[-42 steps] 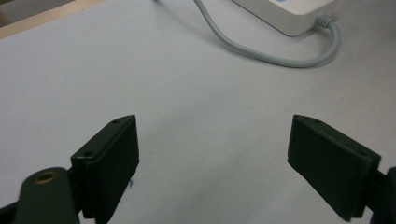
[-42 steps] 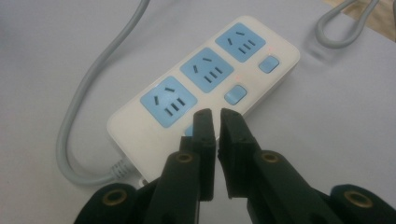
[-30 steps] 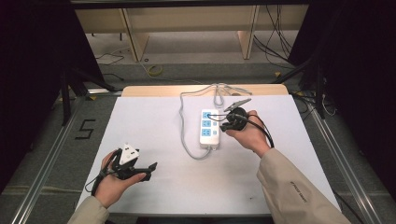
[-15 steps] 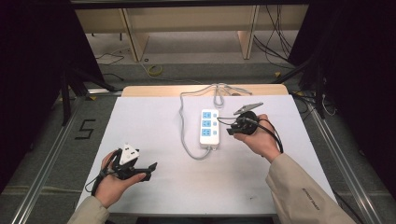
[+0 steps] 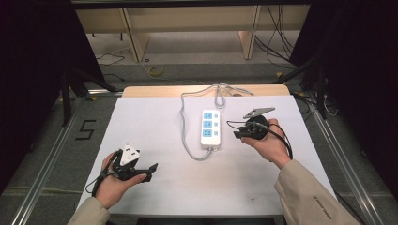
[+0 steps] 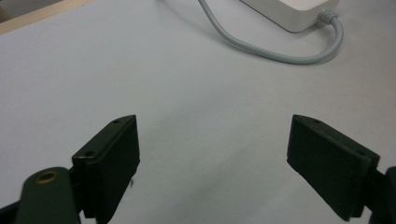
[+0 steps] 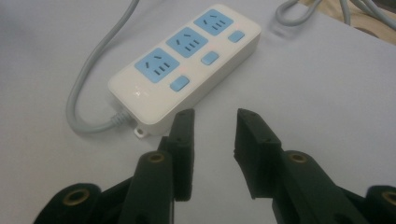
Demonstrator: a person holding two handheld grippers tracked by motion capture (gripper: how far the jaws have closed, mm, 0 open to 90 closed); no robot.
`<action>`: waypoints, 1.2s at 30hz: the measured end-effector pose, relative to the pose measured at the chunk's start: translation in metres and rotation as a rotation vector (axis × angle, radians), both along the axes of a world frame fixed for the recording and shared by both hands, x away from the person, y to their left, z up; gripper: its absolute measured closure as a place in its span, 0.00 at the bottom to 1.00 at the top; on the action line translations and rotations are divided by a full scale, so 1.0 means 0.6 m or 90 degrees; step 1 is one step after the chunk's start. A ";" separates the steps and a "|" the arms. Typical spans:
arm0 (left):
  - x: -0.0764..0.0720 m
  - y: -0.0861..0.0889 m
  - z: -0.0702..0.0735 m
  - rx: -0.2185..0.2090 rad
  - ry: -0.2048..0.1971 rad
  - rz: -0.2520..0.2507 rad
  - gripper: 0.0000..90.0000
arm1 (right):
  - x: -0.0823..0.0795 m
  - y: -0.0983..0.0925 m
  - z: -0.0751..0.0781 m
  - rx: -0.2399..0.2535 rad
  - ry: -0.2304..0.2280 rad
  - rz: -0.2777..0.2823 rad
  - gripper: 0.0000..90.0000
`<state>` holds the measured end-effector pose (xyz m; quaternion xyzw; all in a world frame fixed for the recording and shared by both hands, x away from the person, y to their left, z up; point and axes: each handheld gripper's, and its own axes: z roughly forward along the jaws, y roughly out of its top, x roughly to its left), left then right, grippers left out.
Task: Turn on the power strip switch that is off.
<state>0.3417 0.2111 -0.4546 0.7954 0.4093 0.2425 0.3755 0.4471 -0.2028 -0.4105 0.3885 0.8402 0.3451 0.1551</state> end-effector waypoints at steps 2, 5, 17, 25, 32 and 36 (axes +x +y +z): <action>0.000 0.000 0.000 -0.001 0.000 0.001 0.18 | -0.004 -0.003 0.002 0.006 -0.003 -0.003 0.75; 0.000 -0.001 0.000 -0.001 0.000 0.000 0.18 | -0.009 -0.008 0.002 0.010 -0.007 -0.005 0.74; 0.000 0.000 0.000 0.000 0.001 0.000 0.18 | -0.028 -0.024 0.005 0.027 -0.021 -0.016 0.71; 0.000 0.000 0.000 -0.003 0.001 0.001 0.18 | -0.038 -0.035 0.010 0.034 -0.032 -0.019 0.68; 0.000 0.000 -0.001 -0.004 0.003 0.001 0.18 | -0.053 -0.051 0.008 0.047 -0.038 -0.026 0.63; 0.000 0.000 -0.001 -0.005 0.004 0.000 0.18 | -0.060 -0.061 0.006 0.051 -0.042 -0.031 0.62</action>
